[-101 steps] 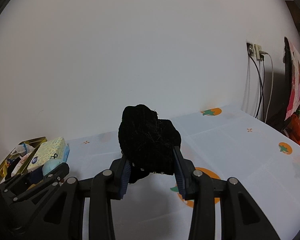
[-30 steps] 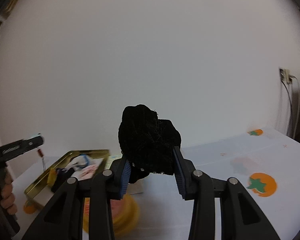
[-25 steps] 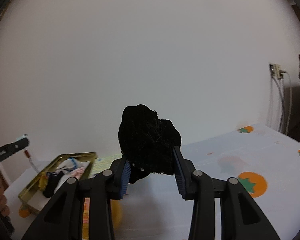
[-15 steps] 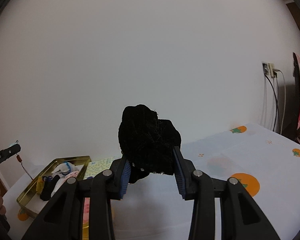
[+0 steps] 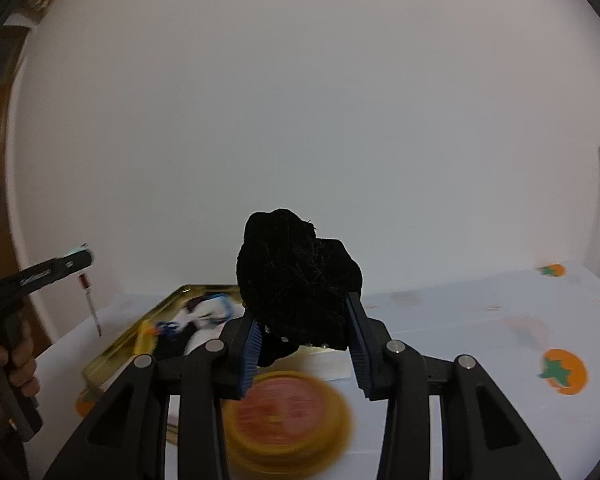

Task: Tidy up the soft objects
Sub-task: 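Carry the black scrunchie and green plush over the gold tray, then lower both items into the tray and open both grippers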

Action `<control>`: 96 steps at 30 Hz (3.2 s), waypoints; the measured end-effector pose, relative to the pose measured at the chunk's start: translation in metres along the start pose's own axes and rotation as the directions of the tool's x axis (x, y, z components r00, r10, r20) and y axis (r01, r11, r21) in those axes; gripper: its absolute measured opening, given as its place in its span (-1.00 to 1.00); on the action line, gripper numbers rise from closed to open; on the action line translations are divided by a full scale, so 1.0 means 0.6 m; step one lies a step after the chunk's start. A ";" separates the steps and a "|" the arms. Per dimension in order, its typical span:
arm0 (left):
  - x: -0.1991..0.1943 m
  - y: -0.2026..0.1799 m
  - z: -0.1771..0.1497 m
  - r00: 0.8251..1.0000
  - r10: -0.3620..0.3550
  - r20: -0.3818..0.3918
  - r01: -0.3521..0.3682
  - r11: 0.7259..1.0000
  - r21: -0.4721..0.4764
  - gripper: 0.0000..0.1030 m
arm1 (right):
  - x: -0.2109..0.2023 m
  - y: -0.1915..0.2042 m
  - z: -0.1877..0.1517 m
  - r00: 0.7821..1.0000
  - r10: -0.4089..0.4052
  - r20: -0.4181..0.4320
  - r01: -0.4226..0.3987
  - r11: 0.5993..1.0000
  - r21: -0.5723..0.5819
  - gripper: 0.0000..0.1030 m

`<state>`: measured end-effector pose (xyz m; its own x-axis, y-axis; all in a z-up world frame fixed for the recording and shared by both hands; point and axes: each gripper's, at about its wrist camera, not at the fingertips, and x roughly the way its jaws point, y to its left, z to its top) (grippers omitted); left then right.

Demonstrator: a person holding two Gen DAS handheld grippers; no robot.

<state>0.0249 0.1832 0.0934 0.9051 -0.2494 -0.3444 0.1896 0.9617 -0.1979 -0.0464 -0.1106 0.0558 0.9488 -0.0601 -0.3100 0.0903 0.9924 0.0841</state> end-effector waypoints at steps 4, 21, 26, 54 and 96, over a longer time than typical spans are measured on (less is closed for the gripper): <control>-0.006 0.011 0.001 1.000 0.008 0.002 -0.008 1.000 0.002 -0.38 | 0.013 0.046 -0.004 0.998 0.057 -0.014 -0.057 0.998 -0.031 -0.19; -0.014 0.002 -0.001 0.999 0.039 -0.037 -0.036 0.997 0.068 -0.36 | 0.080 0.102 -0.041 0.979 0.173 -0.111 -0.173 0.985 0.009 -0.19; 0.009 -0.017 -0.020 0.995 0.038 -0.091 -0.025 0.990 0.137 -0.36 | 0.095 0.078 -0.044 0.984 0.133 -0.122 -0.127 0.990 0.054 -0.19; 0.081 -0.044 -0.079 0.968 0.022 -0.251 0.048 0.962 0.269 -0.36 | 0.114 0.217 -0.083 0.991 0.110 -0.074 -0.127 0.952 -0.279 -0.19; 0.036 -0.020 -0.050 0.978 0.184 -0.101 -0.161 0.966 0.204 0.99 | 0.121 0.102 -0.046 0.993 0.093 0.071 -0.094 0.996 0.010 0.59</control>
<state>0.0309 0.1626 0.0607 0.8815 -0.0779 -0.4657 0.1150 0.9920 0.0518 0.0195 -0.0512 0.0125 0.9721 0.0249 -0.2333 0.0039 0.9925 0.1218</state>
